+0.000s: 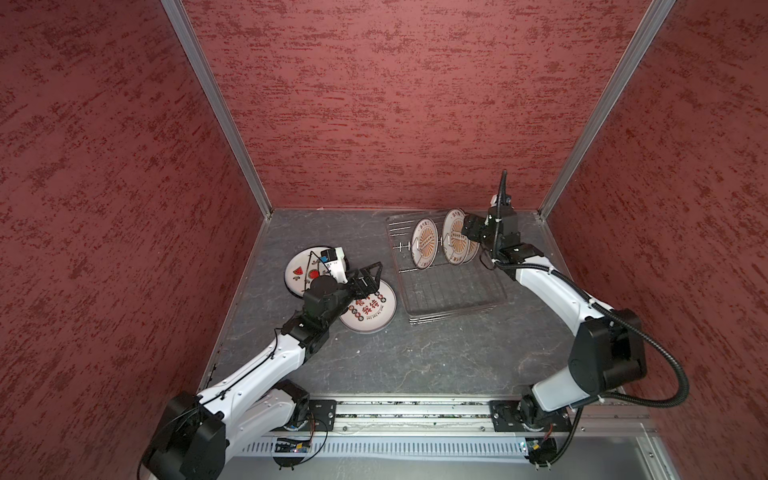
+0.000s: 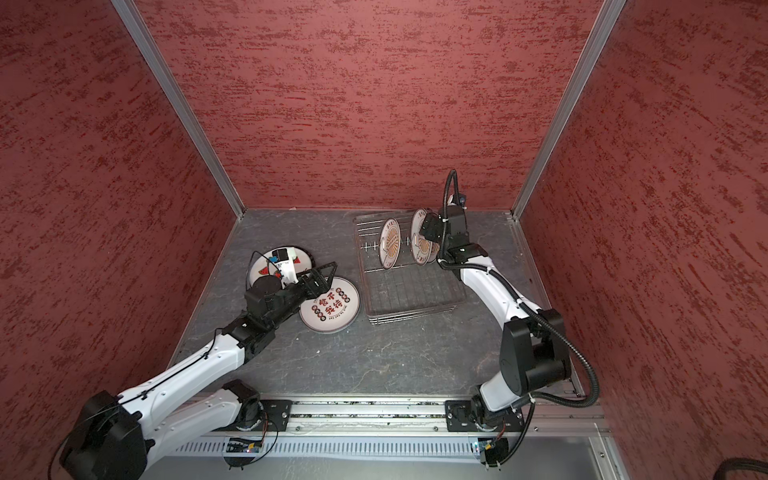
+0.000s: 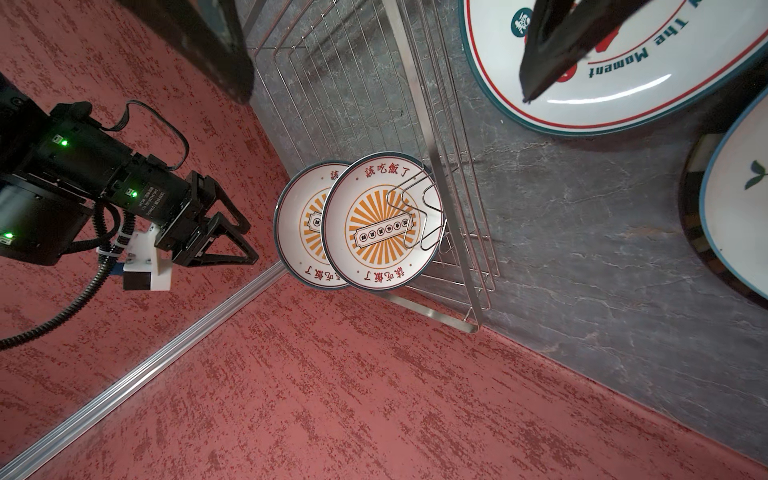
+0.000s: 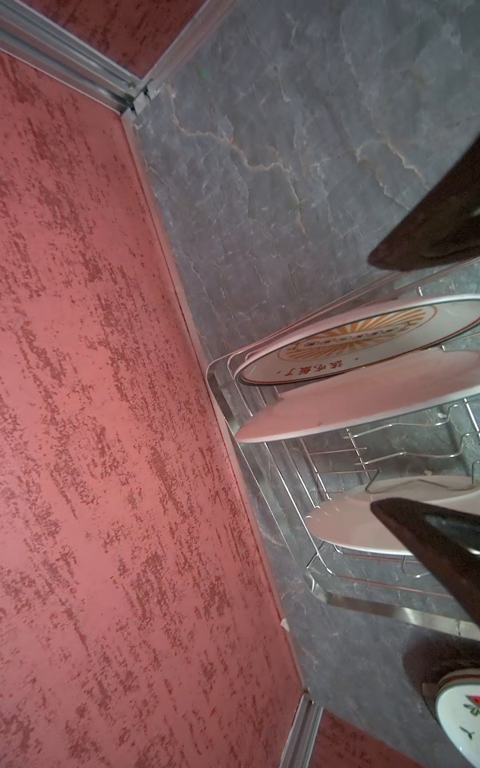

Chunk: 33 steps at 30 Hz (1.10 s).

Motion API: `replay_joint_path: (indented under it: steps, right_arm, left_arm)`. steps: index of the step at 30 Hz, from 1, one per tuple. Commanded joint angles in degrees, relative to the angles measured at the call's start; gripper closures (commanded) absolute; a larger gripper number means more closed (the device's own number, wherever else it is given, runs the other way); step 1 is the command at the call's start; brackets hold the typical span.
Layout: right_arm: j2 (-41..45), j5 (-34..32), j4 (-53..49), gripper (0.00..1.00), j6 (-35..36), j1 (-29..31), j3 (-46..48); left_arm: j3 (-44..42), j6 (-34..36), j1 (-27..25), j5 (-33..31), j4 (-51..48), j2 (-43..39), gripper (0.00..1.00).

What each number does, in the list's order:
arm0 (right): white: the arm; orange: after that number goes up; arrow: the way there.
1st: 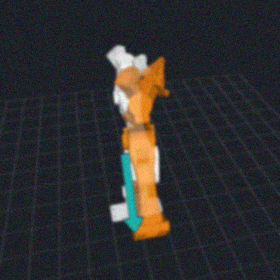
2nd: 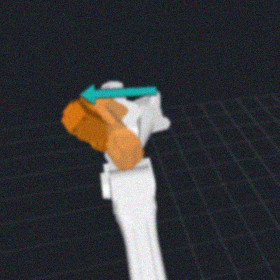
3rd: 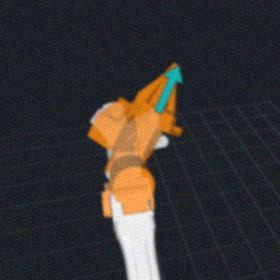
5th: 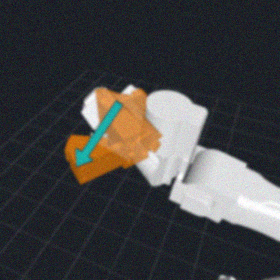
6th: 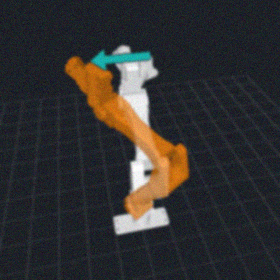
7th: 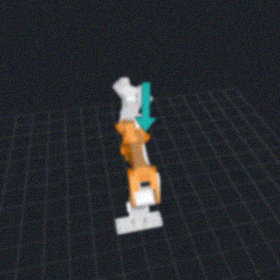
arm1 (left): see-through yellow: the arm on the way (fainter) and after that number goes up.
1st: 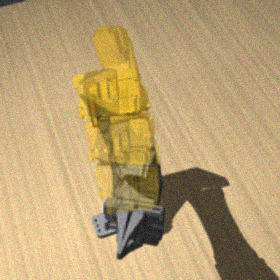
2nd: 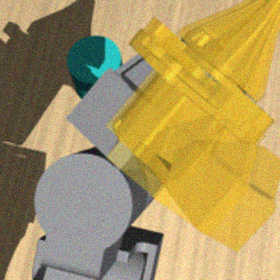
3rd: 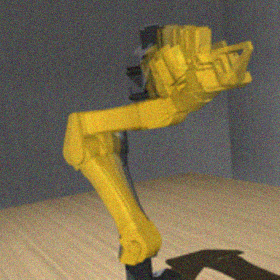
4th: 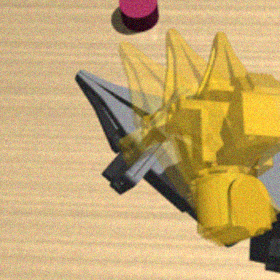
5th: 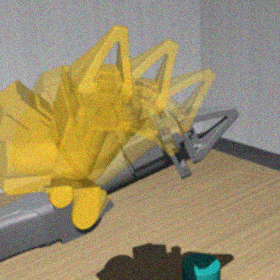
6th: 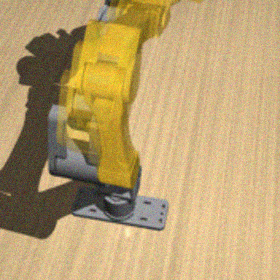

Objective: Unload the plates from the dish rack
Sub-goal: 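Lower the right gripper onto the next sunburst plate in the rack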

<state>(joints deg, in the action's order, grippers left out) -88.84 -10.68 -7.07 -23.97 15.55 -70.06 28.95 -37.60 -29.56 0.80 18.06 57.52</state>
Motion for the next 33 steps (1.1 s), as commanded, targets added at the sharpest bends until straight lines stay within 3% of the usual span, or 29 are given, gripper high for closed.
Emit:
replay_joint_path:
  steps: [1,4,10,13,14,28,33]
  right_arm:
    - [-0.59,-0.2,-1.64,0.27,1.8,-0.06,-3.07]
    - [-2.75,1.59,-2.96,0.45,3.14,-0.02,-4.98]
    - [-6.35,4.79,-4.46,0.54,4.8,-0.12,-7.48]
    - [-8.02,4.88,-5.24,0.73,5.48,-0.1,-8.74]
    - [-8.41,4.96,-5.39,0.75,5.66,-0.08,-9.0]
    - [-13.75,0.34,-8.36,0.75,8.16,0.0,-12.51]
    - [-13.89,-5.19,-7.44,0.76,10.04,1.2,-12.32]
  left_arm:
    - [1.52,1.29,-0.71,-0.36,2.12,1.73,0.01]
    - [2.54,1.07,-1.52,-0.72,2.15,3.64,0.0]
    - [3.17,1.11,-3.19,-1.52,4.32,6.45,0.01]
    - [3.78,1.07,-3.61,-1.43,4.44,7.88,0.01]
    - [3.87,1.08,-3.66,-1.5,4.44,8.32,0.01]
    - [5.64,-0.19,-4.63,-1.08,6.35,14.09,0.01]
    - [5.98,-0.5,-4.64,-1.07,6.63,15.17,0.01]
